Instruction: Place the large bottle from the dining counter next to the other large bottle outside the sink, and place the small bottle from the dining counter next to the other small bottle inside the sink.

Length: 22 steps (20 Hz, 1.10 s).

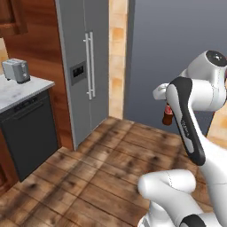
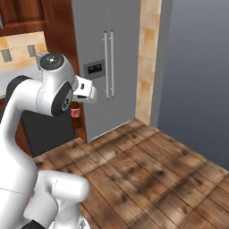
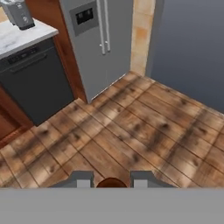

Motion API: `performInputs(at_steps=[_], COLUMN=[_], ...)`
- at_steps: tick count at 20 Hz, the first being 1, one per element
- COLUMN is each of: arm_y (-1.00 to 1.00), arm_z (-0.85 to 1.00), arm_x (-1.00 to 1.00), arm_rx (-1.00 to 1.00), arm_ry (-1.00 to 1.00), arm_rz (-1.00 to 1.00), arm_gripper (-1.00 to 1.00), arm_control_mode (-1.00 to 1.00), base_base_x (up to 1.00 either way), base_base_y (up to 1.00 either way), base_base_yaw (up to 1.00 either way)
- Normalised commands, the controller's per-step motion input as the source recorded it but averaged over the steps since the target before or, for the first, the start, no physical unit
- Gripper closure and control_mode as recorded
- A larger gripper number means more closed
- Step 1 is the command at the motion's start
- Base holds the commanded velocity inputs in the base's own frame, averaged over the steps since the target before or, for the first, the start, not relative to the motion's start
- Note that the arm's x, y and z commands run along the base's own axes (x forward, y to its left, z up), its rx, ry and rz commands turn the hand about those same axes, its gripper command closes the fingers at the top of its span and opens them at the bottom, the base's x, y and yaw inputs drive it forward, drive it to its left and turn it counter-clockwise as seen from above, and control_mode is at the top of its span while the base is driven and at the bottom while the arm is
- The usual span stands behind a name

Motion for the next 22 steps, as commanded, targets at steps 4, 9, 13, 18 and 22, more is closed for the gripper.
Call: performInputs(at_steps=[4, 9, 13, 18, 22], arm_y=[0.0, 0.0, 0.0, 0.0, 0.0], arm_z=[0.0, 0.0, 0.0, 0.0, 0.0], arm_x=[0.0, 0.0, 0.0, 0.0, 0.0], arm_rx=[0.0, 0.0, 0.0, 0.0, 0.0], arm_ry=[0.0, 0.0, 0.0, 0.0, 0.0], arm_rz=[0.0, 0.0, 0.0, 0.0, 0.0], arm_gripper=[1.0, 1.0, 1.0, 1.0, 1.0], arm_control_mode=[1.0, 1.0, 1.0, 1.0, 1.0], base_base_x=[-0.02, 0.0, 0.0, 0.0, 0.0], base_base_y=[0.0, 0.02, 0.02, 0.01, 0.02], base_base_yaw=[0.25, 0.25, 0.25, 0.25, 0.25])
